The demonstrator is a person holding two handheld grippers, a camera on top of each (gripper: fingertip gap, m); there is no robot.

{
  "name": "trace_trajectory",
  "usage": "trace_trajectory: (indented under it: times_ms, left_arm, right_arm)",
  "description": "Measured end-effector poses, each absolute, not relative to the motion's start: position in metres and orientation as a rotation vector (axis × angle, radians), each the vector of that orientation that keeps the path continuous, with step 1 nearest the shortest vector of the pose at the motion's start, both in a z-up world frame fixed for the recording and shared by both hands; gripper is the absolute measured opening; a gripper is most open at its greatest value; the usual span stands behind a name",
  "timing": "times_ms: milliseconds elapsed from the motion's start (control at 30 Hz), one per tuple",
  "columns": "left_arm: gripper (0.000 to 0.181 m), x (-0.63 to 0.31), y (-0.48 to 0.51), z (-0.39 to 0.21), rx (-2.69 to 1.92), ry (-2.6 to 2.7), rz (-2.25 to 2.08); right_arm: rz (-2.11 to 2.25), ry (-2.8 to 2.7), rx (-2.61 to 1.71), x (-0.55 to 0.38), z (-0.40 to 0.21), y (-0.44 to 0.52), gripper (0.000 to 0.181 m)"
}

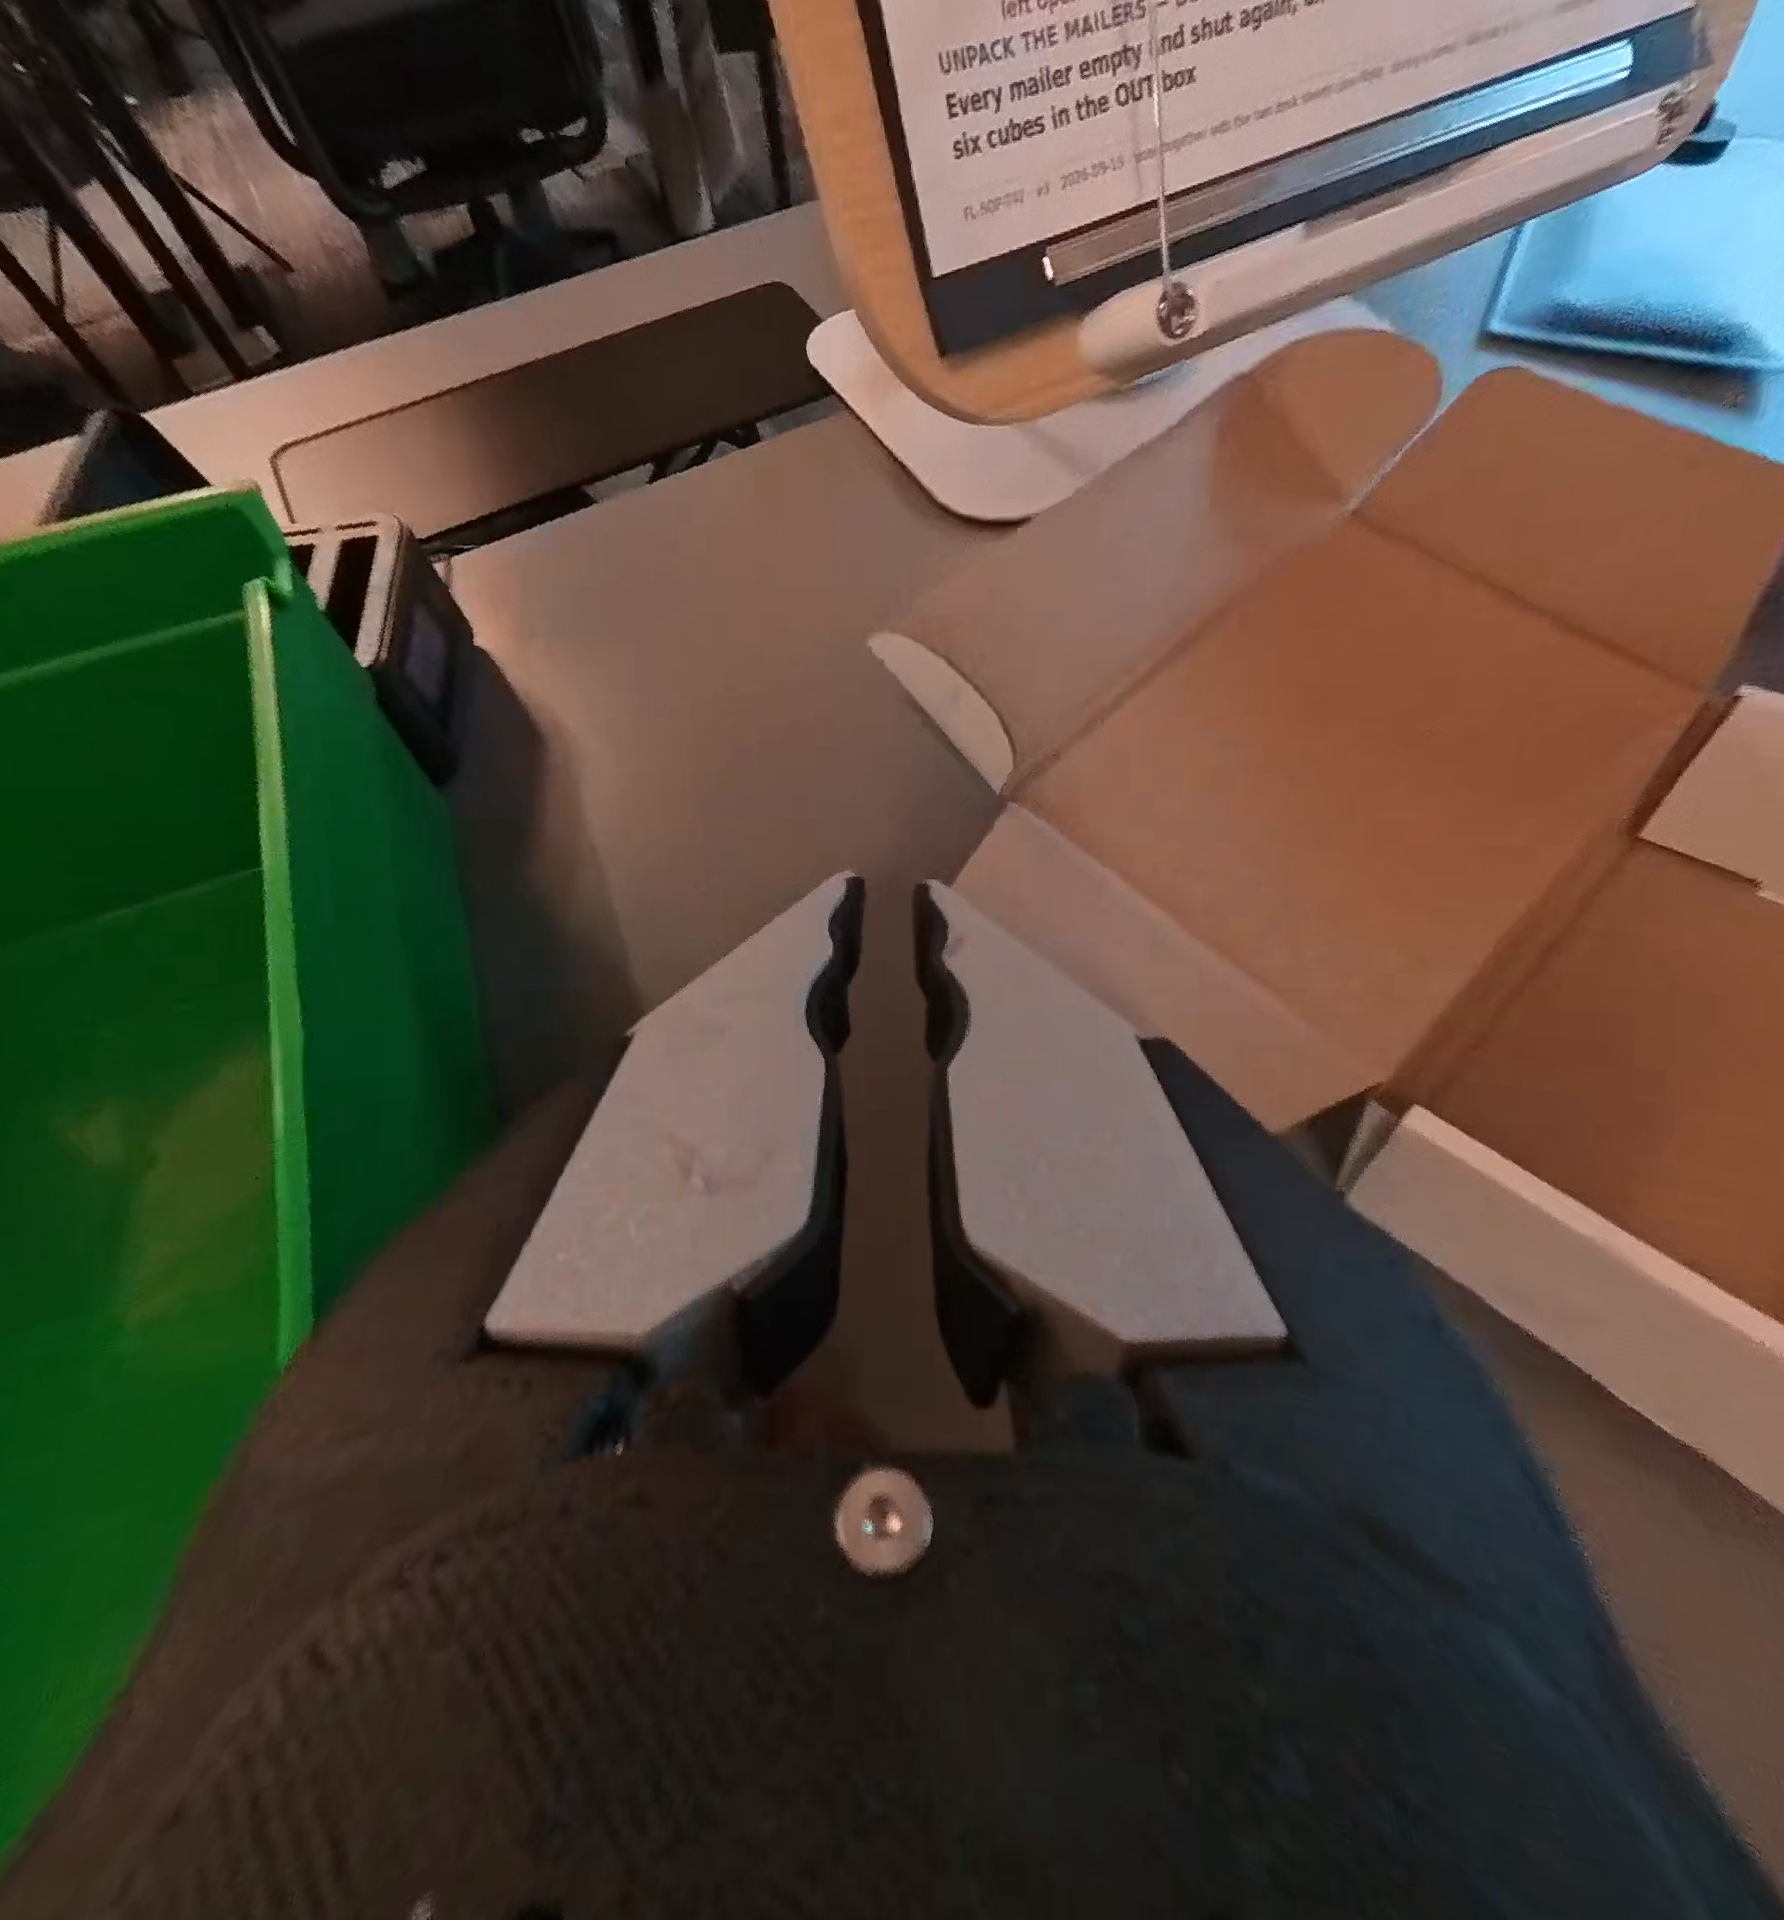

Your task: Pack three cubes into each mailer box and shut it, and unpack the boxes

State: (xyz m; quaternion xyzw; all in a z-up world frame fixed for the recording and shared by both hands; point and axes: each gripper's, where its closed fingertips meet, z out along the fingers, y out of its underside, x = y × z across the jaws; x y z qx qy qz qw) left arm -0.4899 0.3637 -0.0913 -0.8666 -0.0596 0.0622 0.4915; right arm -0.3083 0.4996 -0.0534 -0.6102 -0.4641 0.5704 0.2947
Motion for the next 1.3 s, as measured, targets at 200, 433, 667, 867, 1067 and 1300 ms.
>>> trace_trajectory:
  times_ms: [200,433,667,867,1067,1300]
  left_arm:
    - [0.015,-0.491,0.359,-0.107,-2.195,-0.096,0.250]
    - [0.018,-0.486,0.365,-0.121,-2.233,-0.093,0.187]
    - [0.018,-0.494,0.364,-0.111,-2.180,-0.132,0.203]
    - [0.019,-0.483,0.364,-0.114,-2.187,-0.099,0.082]
    - [0.021,-0.433,0.354,-0.102,-2.096,0.086,-0.347]
    - [0.035,-0.400,0.352,-0.067,-1.864,0.190,-0.622]
  right_arm:
    - [1.569,-1.267,-1.712,-0.319,-0.076,0.493,0.044]
    - [1.430,-1.476,-1.750,-0.323,-0.097,0.468,0.043]
    - [1.242,-1.833,-1.790,-0.295,-0.125,0.446,0.034]
    - [1.296,-1.898,-1.862,-0.278,-0.138,0.434,0.034]
    - [1.343,-1.868,-1.892,-0.276,-0.136,0.434,0.024]
    - [1.321,-1.842,-1.896,-0.277,-0.136,0.435,0.017]
